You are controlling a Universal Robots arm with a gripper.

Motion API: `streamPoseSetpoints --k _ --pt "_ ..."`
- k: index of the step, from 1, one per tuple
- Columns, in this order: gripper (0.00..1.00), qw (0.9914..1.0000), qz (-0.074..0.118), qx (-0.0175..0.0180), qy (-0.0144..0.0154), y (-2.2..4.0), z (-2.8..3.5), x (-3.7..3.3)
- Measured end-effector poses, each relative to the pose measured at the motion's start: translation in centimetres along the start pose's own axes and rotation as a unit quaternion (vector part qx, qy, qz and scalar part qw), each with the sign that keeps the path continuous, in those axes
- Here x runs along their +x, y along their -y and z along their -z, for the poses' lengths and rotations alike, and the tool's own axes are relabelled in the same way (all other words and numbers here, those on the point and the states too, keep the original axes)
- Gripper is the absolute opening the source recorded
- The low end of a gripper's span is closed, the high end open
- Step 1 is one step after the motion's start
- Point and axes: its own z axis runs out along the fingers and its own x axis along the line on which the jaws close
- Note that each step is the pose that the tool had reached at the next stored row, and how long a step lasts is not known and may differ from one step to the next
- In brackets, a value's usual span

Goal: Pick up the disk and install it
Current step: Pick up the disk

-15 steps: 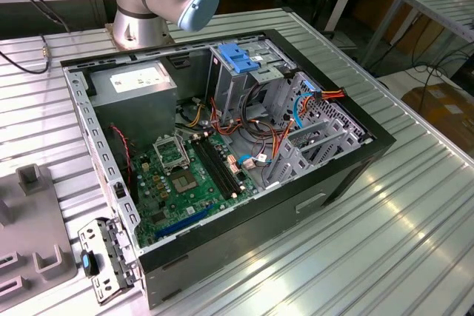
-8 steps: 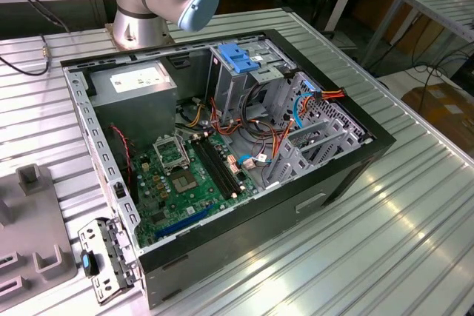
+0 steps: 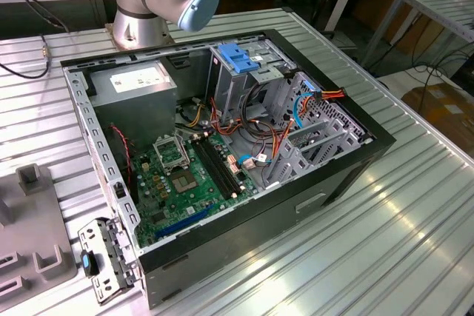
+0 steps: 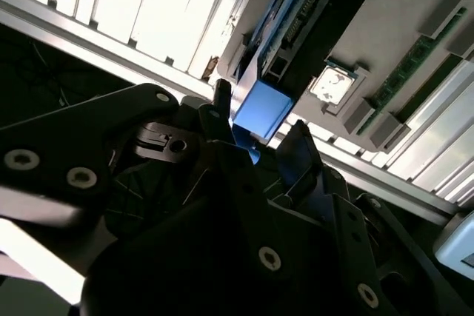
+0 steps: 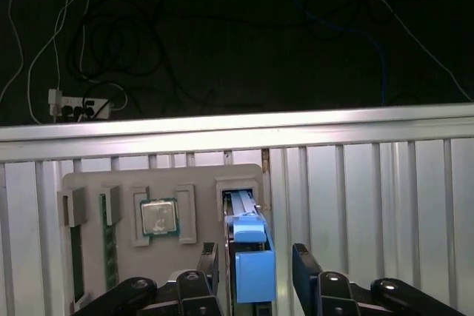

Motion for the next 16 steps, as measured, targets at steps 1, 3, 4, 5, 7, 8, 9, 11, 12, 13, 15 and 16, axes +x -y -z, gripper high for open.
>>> streamPoseSetpoints --k 1,3,4,5,7,8,9,11,12,13,15,16 --pt "0.53 1.0 0.0 0.0001 -0.0006 0.01 -0.16 0.0" --pt "0.53 1.0 0.0 0.0001 -0.0016 0.05 -0.52 -0.01" --pt "0.53 1.0 0.0 0.0001 -0.002 0.11 -0.7 -0.02" --pt "0.53 1.0 0.0 0.0001 -0.0024 0.16 -0.88 -0.02" --pt "0.53 0.99999 0.0 0.0003 -0.0044 0.31 -1.63 -0.02" --pt "0.53 0.99998 0.0 0.0003 -0.0056 0.31 -1.9 -0.02" --pt "0.53 0.99998 0.001 0.0003 -0.0061 0.31 -2.11 -0.02" --pt "0.53 0.99998 0.002 0.0004 -0.0065 0.3 -2.48 -0.03" --pt "0.53 0.99998 0.002 0.0004 -0.0066 0.3 -2.65 -0.03" --pt "0.53 0.99998 0.002 0.0004 -0.0065 0.3 -2.81 -0.03" --pt "0.53 0.99997 0.003 0.0003 -0.0066 0.3 -2.89 -0.03" --pt "0.53 0.99997 0.003 0.0003 -0.0066 0.3 -2.89 -0.03"
